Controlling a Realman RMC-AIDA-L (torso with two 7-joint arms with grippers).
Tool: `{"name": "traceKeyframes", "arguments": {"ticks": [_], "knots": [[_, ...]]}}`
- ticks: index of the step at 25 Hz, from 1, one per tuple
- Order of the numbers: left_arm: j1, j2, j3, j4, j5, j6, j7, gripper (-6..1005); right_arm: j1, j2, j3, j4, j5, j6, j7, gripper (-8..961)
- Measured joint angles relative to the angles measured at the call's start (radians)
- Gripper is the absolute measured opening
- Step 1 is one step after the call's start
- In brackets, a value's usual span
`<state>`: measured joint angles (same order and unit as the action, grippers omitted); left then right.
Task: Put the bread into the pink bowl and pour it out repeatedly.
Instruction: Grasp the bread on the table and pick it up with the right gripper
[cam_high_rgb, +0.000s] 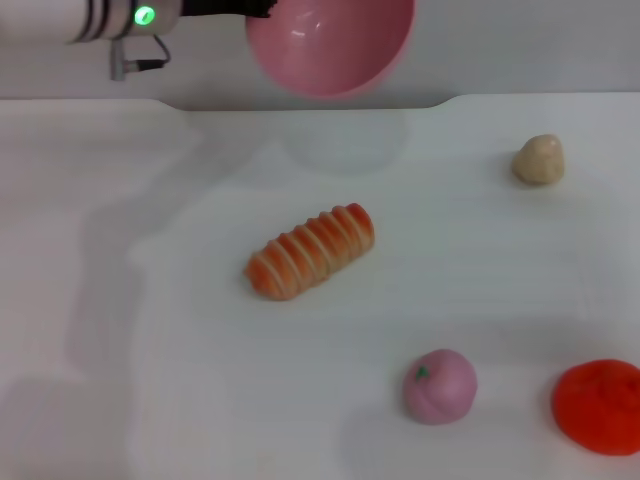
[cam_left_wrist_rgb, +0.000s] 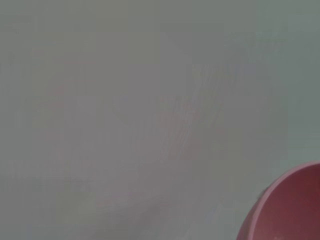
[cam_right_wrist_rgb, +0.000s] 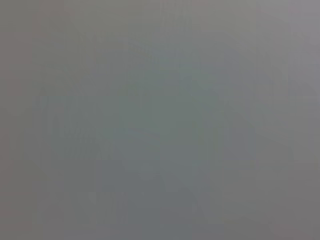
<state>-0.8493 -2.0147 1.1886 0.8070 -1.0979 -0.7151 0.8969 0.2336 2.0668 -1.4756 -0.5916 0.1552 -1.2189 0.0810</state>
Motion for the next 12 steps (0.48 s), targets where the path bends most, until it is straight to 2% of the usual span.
{"name": "traceKeyframes", "arguments": {"ticks": [7, 12], "knots": [[0.01, 0.05, -0.113, 0.0, 0.035, -0.253, -0.007, 33, 0.028, -0.003, -0.001, -0.057, -0.029, 0.209, 0.042, 504], [0.009, 0.055, -0.183, 0.0, 0.175, -0.384, -0.045, 33, 0.054, -0.019, 0.005, -0.163, -0.162, 0.494, 0.156, 502]]}}
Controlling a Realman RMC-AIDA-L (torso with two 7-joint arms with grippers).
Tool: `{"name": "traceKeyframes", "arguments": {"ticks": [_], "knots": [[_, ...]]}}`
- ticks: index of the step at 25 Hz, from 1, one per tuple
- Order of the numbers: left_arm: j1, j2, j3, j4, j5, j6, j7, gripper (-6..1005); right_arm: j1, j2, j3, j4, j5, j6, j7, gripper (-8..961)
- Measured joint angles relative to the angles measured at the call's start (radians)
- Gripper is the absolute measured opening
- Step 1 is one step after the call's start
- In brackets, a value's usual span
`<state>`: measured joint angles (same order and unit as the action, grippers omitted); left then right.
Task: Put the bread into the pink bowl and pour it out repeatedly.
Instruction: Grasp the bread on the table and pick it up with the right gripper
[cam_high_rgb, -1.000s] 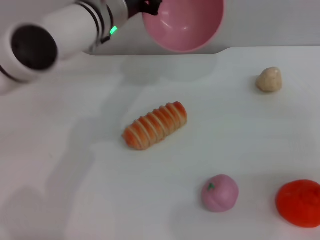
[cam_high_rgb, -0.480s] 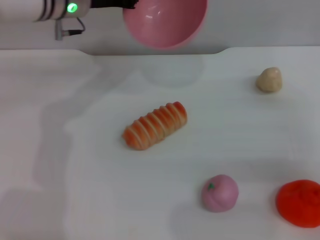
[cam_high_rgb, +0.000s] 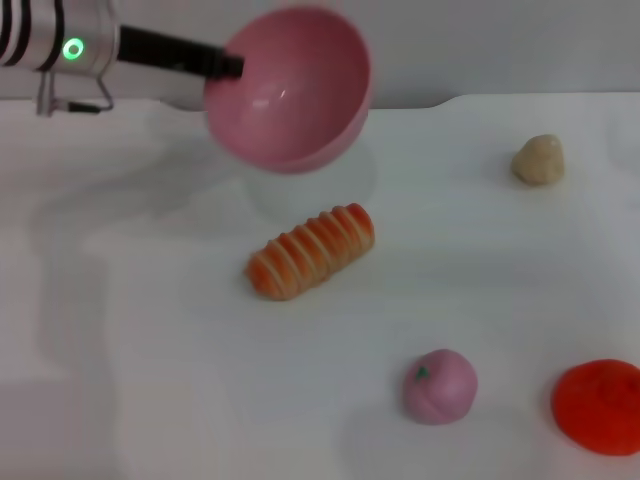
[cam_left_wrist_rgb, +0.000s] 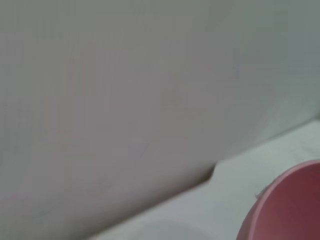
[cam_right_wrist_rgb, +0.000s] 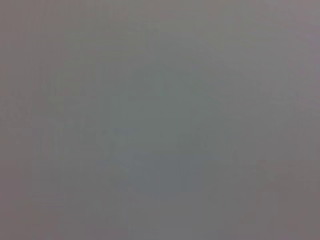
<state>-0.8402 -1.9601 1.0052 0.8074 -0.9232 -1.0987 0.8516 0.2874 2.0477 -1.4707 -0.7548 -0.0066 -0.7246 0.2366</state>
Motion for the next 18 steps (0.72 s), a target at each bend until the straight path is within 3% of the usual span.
{"name": "traceKeyframes", "arguments": {"ticks": [3, 8, 15, 18], "knots": [[0.004, 0.001, -0.005, 0.006, 0.066, -0.033, -0.033, 33, 0.025, -0.007, -0.007, -0.08, -0.16, 0.196, 0.103, 501], [0.029, 0.004, -0.008, 0.009, 0.085, -0.054, -0.045, 33, 0.063, -0.002, -0.044, -0.182, -0.383, 0.414, 0.248, 500], [0.064, 0.012, -0.016, 0.012, 0.084, -0.042, -0.038, 33, 0.167, -0.018, -0.172, -0.207, -0.402, 0.685, 0.284, 499], [0.073, 0.019, -0.017, 0.012, 0.084, -0.025, -0.037, 33, 0.212, -0.016, -0.194, -0.179, -0.385, 0.717, 0.284, 500]]}}
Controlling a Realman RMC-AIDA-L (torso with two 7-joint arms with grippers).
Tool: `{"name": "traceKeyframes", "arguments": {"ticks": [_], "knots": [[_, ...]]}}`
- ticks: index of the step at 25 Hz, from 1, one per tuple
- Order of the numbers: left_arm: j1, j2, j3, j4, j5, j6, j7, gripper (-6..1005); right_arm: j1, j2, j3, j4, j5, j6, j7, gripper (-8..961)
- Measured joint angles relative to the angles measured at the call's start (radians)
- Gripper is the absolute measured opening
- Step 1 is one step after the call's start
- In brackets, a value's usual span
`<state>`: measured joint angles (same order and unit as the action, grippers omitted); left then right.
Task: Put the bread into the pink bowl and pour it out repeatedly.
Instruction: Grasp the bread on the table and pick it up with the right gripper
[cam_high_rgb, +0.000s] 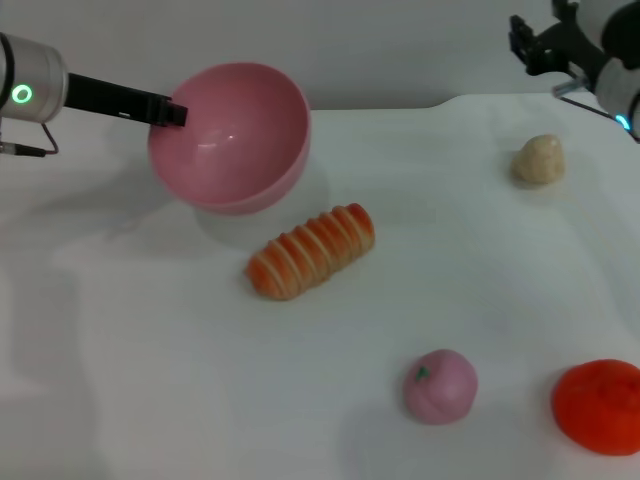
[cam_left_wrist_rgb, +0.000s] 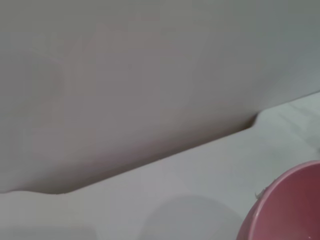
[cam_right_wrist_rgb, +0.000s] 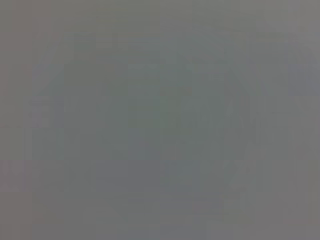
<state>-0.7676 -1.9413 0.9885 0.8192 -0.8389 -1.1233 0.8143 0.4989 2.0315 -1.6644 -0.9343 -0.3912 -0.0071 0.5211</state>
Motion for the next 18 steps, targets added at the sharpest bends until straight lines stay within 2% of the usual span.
{"name": "traceKeyframes", "arguments": {"ticks": [13, 18], "knots": [[0.032, 0.012, -0.001, 0.001, 0.0, 0.034, 0.039, 33, 0.185, -0.005, -0.162, 0.136, 0.292, 0.005, -0.006, 499], [0.048, 0.031, -0.001, 0.01, 0.0, 0.077, 0.043, 33, 0.246, 0.001, -0.181, 0.203, 0.337, 0.014, -0.007, 499]]}}
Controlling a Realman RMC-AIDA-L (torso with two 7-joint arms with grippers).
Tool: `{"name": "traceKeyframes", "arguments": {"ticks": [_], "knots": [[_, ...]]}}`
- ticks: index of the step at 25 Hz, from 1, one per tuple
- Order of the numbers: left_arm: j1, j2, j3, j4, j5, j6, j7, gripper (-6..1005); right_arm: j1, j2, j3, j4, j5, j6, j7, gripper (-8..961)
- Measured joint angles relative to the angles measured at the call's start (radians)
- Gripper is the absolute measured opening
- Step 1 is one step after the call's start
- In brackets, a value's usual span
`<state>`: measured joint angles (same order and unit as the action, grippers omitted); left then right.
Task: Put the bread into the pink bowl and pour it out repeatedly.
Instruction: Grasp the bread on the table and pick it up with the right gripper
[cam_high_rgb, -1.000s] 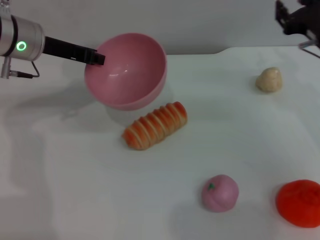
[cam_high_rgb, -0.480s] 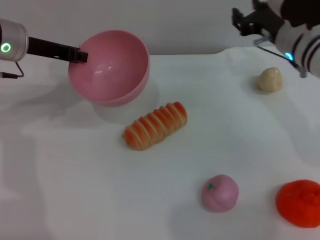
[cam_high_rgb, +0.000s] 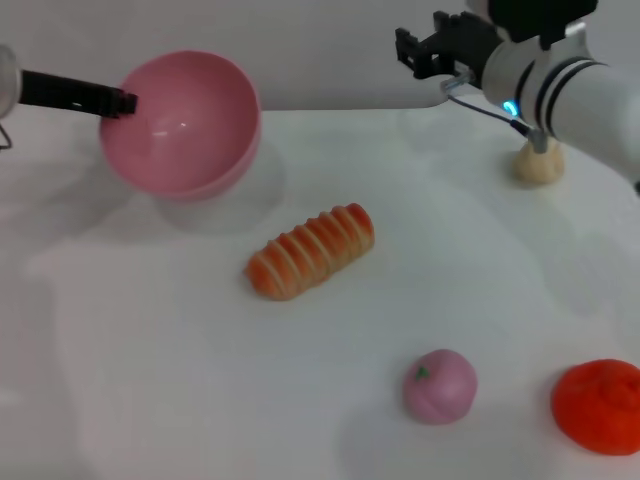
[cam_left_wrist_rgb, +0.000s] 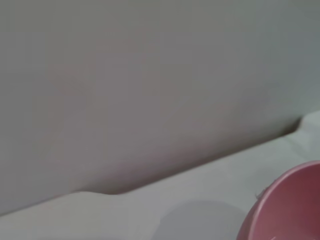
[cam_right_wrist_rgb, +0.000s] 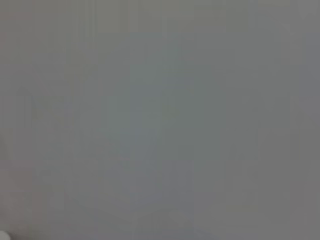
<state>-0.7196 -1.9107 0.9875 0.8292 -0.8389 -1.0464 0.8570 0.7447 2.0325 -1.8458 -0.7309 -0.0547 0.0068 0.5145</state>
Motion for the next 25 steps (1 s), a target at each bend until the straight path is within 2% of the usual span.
{"name": "traceKeyframes", "arguments": {"ticks": [4, 11, 19, 25], "knots": [[0.01, 0.017, -0.013, 0.007, 0.008, 0.029, 0.0, 33, 0.025, 0.015, -0.029, 0.013, 0.002, 0.049, 0.0, 500], [0.001, 0.016, -0.053, 0.013, 0.09, 0.05, 0.0, 33, -0.008, 0.039, -0.159, -0.071, 0.025, 0.156, -0.001, 500], [-0.004, 0.013, -0.046, 0.014, 0.102, 0.084, 0.015, 33, -0.098, 0.039, -0.287, -0.268, 0.055, 0.273, -0.007, 500], [-0.004, 0.009, -0.044, 0.014, 0.102, 0.09, 0.024, 33, -0.152, 0.043, -0.316, -0.346, 0.097, 0.311, -0.058, 499]]}}
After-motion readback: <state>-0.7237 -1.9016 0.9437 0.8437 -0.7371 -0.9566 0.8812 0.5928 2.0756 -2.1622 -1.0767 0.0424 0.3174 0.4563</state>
